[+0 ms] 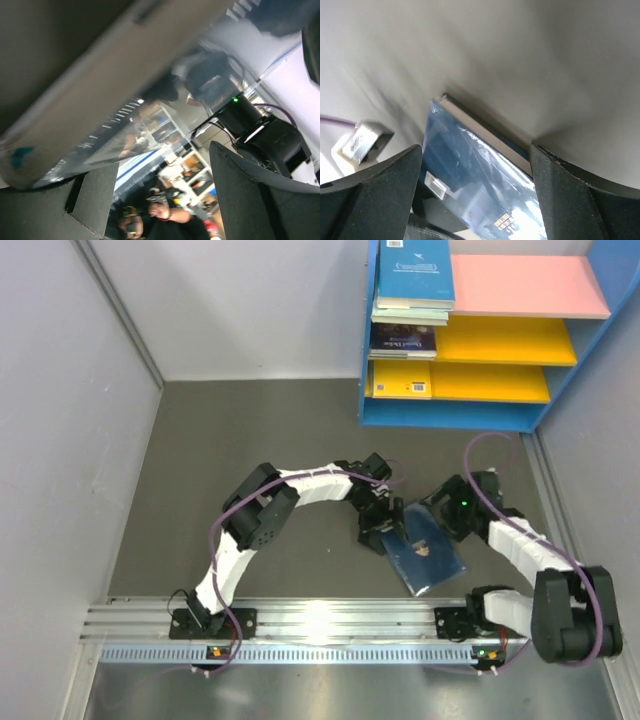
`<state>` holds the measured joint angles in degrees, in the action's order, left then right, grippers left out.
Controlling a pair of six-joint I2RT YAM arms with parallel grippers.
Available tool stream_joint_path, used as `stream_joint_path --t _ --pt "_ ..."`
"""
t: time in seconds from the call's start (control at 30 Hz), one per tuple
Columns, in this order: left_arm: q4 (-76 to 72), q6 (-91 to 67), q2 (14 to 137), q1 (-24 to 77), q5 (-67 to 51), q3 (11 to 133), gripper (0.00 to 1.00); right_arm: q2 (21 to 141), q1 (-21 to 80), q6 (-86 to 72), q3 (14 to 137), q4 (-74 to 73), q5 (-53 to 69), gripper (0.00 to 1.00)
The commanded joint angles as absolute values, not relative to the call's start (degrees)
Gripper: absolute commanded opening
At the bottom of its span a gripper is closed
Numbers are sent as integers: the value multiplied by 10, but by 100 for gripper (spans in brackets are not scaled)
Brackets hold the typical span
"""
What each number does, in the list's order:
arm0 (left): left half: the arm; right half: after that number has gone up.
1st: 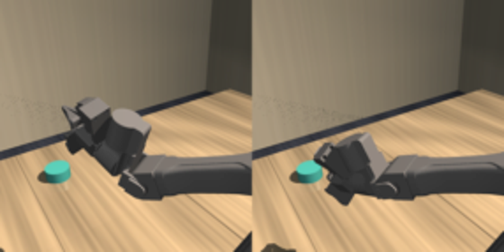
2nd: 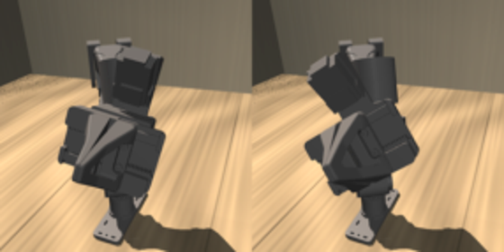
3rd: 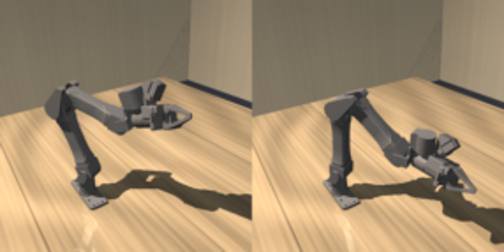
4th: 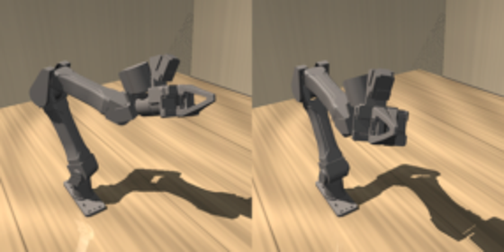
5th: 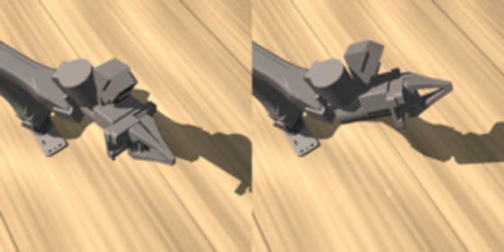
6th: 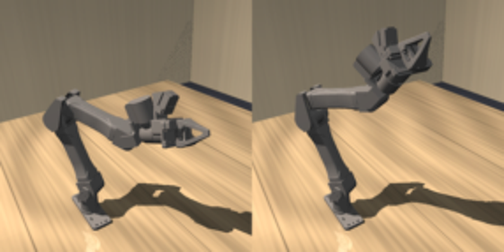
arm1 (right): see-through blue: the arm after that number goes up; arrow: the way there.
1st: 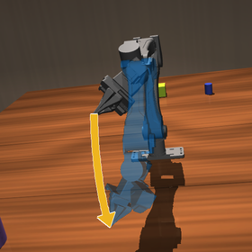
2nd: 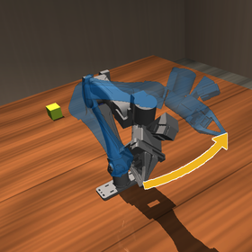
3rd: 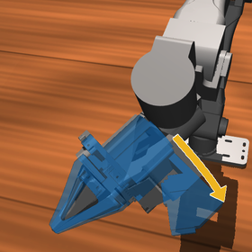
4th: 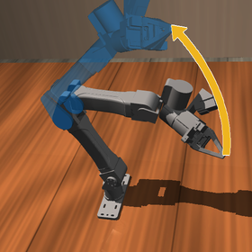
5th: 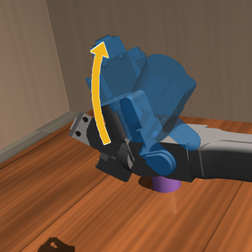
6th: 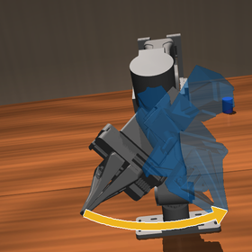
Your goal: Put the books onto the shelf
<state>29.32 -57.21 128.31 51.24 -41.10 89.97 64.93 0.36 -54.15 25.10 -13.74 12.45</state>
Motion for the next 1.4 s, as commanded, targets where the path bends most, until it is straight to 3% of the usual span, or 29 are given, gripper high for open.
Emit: stream_joint_path --t 0.0,0.13,0.23,0.4,0.63,0.83,0.93,1.03,1.17,1.2,1.3,1.37 --pt "263 -533 1287 455 -318 861 77 721 170 -709 250 -161 204 86" --pt "273 -503 1248 370 -299 824 77 821 290 -739 350 -149 207 86" --pt "286 -485 1228 322 -294 818 76 849 306 -716 404 -157 193 86" --pt "334 -445 1198 302 -273 808 76 866 269 -644 420 -184 184 86" --pt "341 -425 1129 303 -279 699 77 822 201 -530 397 -273 124 89" --pt "403 -368 1082 303 -182 654 82 791 189 -504 344 -275 109 90" --pt "378 -348 1088 303 -155 643 88 812 193 -504 321 -224 125 88" --pt "291 -332 1108 326 -201 623 92 859 223 -513 305 -82 179 87" --pt "150 -334 1158 415 -326 632 95 975 325 -562 318 112 272 86" --pt "102 -381 1165 430 -408 623 95 1024 339 -577 325 146 291 84" --pt "-65 -465 1162 462 -459 607 99 1070 369 -632 311 277 335 80" --pt "-70 -478 1157 461 -475 608 98 1057 367 -627 303 273 337 78"
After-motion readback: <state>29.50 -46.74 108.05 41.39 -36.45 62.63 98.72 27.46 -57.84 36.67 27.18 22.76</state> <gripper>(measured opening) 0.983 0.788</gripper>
